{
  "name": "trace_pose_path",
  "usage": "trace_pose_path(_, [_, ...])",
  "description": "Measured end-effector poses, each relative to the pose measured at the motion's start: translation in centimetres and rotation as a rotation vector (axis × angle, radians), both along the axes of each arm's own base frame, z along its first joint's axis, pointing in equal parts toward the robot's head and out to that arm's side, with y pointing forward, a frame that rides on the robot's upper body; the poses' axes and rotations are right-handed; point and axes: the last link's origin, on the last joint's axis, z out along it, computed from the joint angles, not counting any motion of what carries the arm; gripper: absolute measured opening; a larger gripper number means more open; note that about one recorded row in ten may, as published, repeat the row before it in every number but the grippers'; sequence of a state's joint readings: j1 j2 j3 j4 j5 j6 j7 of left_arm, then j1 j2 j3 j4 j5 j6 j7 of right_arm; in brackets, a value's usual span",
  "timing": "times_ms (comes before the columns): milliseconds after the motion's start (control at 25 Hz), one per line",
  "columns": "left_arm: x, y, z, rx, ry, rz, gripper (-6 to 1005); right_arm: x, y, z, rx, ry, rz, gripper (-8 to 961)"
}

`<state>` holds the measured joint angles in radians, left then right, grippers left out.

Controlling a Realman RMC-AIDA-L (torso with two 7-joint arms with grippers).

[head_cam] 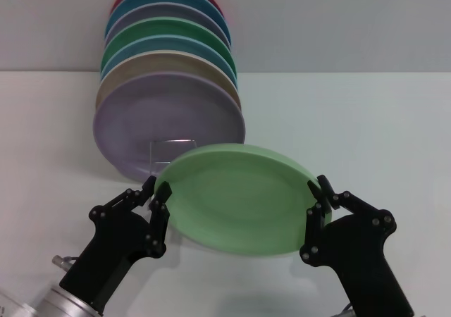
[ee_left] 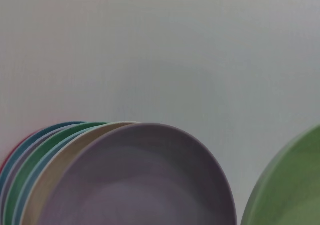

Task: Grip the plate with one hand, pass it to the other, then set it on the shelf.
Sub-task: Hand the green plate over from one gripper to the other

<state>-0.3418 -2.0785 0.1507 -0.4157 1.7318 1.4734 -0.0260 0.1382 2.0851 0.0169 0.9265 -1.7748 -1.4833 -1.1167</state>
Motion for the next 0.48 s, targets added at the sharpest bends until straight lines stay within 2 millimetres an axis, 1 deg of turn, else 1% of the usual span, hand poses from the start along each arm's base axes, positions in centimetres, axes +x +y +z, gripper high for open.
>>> trace_pose_path(40, [0.00, 0.01, 0.01, 0.001, 0.000, 0.000, 163, 0.01, 0.00, 0.01, 0.000, 0.000, 0.000, 19])
trace_pose_path(480, [0.11, 0.13, -0.04, -0.002, 0.000, -0.003, 141, -0.02, 0.05, 0.01, 0.000, -0.001, 0.002, 19])
